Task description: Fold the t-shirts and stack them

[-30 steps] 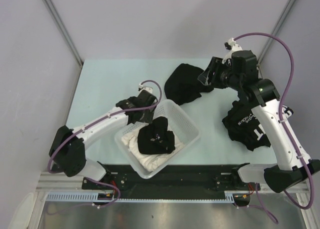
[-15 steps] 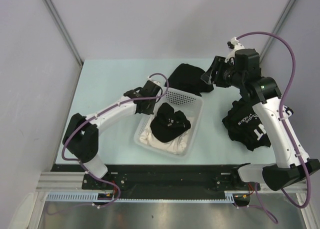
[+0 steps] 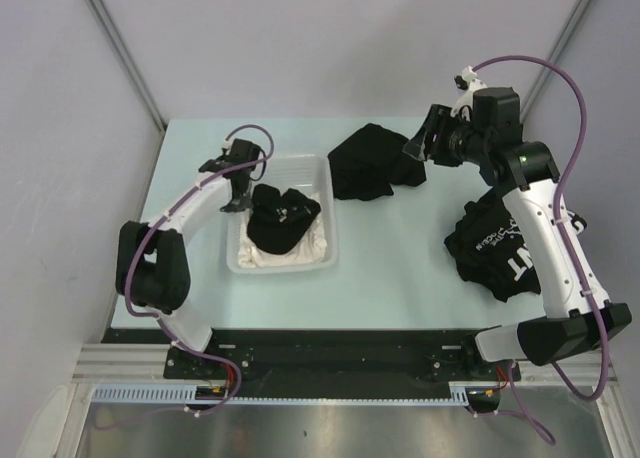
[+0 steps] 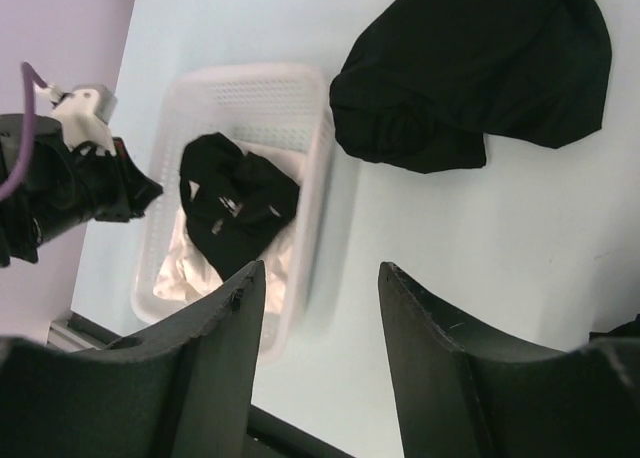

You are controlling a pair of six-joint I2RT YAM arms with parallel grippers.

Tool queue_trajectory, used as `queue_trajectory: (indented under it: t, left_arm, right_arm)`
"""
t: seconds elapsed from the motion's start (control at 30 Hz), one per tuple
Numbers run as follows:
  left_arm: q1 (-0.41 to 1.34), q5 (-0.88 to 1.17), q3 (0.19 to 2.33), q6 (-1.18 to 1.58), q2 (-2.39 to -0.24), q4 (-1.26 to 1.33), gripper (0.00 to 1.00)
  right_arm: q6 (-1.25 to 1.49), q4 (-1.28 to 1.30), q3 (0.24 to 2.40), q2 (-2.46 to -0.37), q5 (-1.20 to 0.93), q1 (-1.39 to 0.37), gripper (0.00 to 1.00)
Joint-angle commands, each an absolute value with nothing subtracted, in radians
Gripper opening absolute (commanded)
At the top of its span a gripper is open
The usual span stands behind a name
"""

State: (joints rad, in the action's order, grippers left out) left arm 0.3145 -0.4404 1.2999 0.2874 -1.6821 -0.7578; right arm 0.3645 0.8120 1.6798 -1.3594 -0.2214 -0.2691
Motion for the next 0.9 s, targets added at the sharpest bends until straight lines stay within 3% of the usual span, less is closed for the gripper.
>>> queue_trajectory:
  t: [0.0, 0.4, 0.87]
  left_arm:
    - [0.191, -0.568, 1.357, 0.293, -1.716, -0.801, 0.0]
    - [-0.043, -0.611, 1.81, 0.313, -2.028, -0.888, 0.0]
    - [-0.144, -0.571, 1.918, 0.359, -2.1, -0.899, 0.0]
  right_arm:
    - [0.33, 0.816, 1.739, -1.39, -0.279, -0.255, 0.54]
    - [0.229, 0.979, 1.816, -1.45, -0.301, -0.215, 0.54]
    - [0.209, 0.988, 1.79, -1.465, -0.341, -0.172, 0.54]
